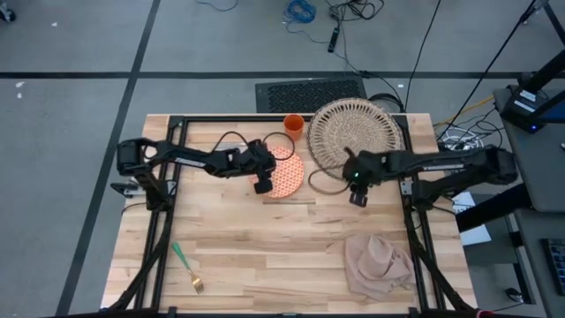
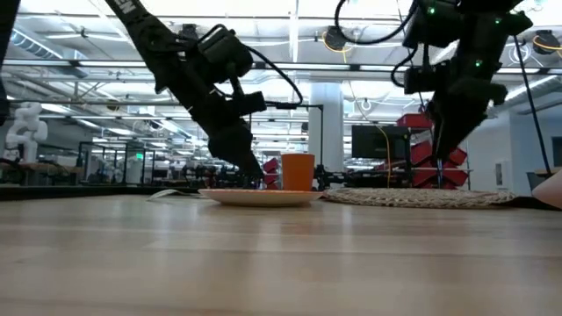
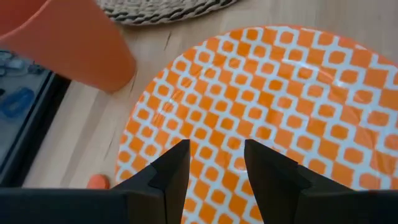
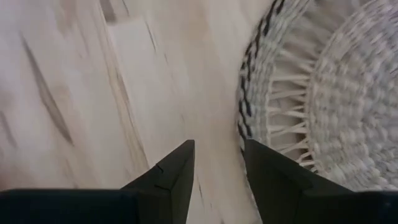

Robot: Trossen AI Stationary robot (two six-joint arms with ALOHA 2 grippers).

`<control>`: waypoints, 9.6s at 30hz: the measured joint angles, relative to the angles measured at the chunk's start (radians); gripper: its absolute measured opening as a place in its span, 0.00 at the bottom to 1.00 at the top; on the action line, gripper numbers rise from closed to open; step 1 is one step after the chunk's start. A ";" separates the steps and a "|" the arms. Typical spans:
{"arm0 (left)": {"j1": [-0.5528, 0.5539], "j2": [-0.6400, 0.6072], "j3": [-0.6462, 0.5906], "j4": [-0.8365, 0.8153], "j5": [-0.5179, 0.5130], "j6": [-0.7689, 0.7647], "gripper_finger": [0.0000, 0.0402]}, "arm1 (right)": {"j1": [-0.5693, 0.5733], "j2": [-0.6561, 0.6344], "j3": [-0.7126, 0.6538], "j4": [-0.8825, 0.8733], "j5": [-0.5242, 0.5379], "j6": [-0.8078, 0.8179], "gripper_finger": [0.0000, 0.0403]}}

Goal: Set table place
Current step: Move the mat to the center of the table

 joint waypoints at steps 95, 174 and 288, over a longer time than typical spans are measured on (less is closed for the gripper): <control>-0.176 0.130 0.198 -0.084 -0.142 0.232 0.35 | 0.416 0.380 0.442 -0.400 0.253 0.413 0.00; -0.238 0.564 0.630 -0.060 -0.298 0.604 0.35 | 0.421 0.598 0.170 -0.071 0.433 0.437 0.40; -0.239 0.761 0.909 -0.282 -0.439 0.376 0.48 | 0.583 0.358 -0.096 -0.251 0.249 0.677 0.58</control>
